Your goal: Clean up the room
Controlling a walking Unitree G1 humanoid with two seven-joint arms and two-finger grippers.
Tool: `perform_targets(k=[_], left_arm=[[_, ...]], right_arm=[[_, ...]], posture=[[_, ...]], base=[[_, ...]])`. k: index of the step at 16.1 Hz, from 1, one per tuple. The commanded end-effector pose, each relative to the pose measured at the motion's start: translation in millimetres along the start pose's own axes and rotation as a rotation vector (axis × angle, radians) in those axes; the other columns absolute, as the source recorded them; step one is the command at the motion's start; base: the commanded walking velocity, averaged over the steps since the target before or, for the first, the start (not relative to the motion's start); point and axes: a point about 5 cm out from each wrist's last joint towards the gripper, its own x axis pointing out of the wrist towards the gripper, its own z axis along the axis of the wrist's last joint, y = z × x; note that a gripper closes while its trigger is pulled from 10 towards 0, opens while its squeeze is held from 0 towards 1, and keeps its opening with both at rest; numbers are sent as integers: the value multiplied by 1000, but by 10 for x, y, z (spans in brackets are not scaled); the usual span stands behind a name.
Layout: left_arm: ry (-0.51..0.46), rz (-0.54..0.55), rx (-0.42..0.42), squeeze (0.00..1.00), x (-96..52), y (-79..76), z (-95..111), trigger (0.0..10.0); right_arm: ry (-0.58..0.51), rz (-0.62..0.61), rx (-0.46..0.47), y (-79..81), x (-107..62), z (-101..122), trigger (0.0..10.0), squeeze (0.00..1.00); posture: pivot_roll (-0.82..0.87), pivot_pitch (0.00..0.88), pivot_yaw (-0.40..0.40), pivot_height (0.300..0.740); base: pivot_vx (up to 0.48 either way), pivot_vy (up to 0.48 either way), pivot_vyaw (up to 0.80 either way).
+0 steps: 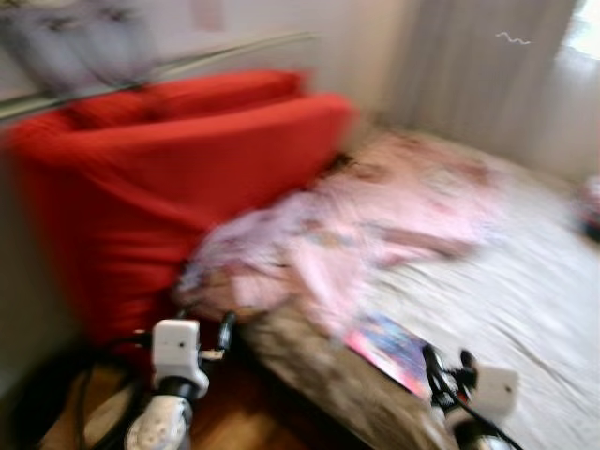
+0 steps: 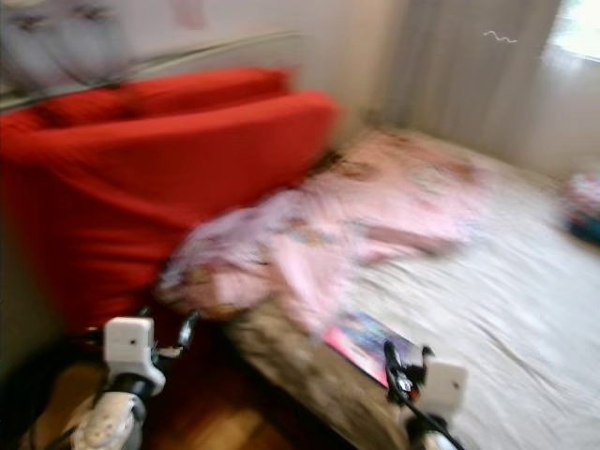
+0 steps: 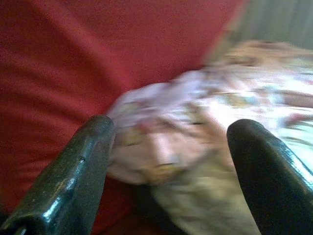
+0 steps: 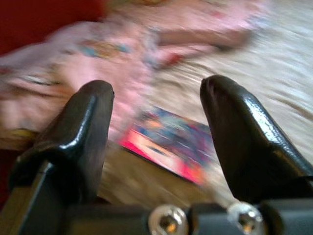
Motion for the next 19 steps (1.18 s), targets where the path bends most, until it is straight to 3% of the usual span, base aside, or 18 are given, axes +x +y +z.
perform_targets(k=[1, 4, 10, 14, 19], left_arm=[[2, 17, 1, 0, -5, 35, 1, 10000], [3, 16, 1, 0, -6, 37, 4, 10000], [4, 11, -1, 0, -4, 38, 7, 10000], [-3, 5, -4, 0, 2, 19, 18, 10000], [-3, 6, -10, 0, -1, 19, 16, 10000]], right_arm=[[-7, 14, 4, 41, -5, 12, 10000, 0], [5, 6, 12, 32, -4, -1, 10000, 0], [13, 7, 16, 46, -1, -13, 10000, 0], [14, 5, 12, 40, 1, -15, 10000, 0], [-6, 9, 4, 41, 7, 10, 10000, 0]], posture=[[18, 0, -37, 740], [18, 0, -35, 740], [21, 0, -33, 740], [23, 0, -34, 740], [22, 0, -35, 740]], base=[[300, 0, 0], [301, 0, 0], [278, 0, -749], [0, 0, -689], [0, 0, 0]])
